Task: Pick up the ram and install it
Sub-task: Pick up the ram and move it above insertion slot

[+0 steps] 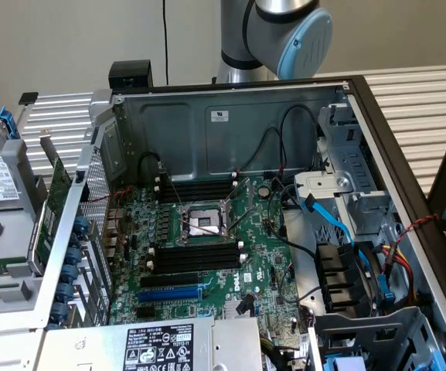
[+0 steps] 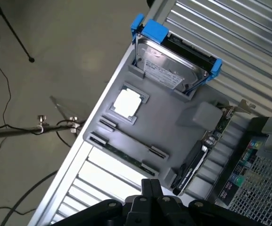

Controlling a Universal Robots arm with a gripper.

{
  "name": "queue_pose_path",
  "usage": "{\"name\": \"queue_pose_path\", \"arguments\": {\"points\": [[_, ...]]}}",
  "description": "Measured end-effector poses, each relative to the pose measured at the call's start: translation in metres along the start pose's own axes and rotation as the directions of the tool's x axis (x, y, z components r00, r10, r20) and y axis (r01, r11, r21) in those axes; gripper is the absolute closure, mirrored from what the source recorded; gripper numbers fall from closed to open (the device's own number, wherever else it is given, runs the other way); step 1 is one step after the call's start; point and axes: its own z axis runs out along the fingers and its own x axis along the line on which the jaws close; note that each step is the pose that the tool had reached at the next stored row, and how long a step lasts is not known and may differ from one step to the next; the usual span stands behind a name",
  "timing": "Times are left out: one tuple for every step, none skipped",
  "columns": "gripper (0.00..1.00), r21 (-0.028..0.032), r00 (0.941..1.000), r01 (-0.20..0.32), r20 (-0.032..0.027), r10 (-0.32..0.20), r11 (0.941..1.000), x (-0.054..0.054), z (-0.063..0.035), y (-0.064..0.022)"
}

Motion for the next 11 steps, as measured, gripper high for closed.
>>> {"name": "queue_pose_path", "arguments": {"points": [[0.89,0.0001,0.9998,0.018,-0.0009,-0.018,0.9998,0.0000,0.0000,0.0000],[0.89,0.0001,0.9993,0.037,-0.0018,-0.037,0.9993,0.0000,0.0000,0.0000],[0.89,0.0001,0.9984,0.056,-0.0027,-0.056,0.9985,0.0000,0.0000,-0.0001],[0.89,0.0001,0.9973,0.074,-0.0035,-0.074,0.9973,0.0000,0.0000,-0.0001],[0.89,0.0001,0.9958,0.092,-0.0045,-0.092,0.9958,0.0000,0.0000,-0.0001],[0.89,0.0001,0.9940,0.109,-0.0053,-0.109,0.9940,0.0000,0.0000,-0.0001],[0.89,0.0000,0.9919,0.127,-0.0061,-0.127,0.9919,0.0000,0.0000,-0.0001],[0.89,0.0000,0.9893,0.146,-0.0069,-0.146,0.9893,0.0000,0.0000,-0.0001],[0.89,-0.0001,0.9866,0.163,-0.0078,-0.163,0.9866,0.0000,0.0000,0.0000],[0.89,-0.0002,0.9834,0.181,-0.0086,-0.181,0.9834,0.0000,0.0000,0.0000],[0.89,-0.0004,0.9799,0.199,-0.0095,-0.199,0.9800,0.0000,0.0000,0.0000]]}}
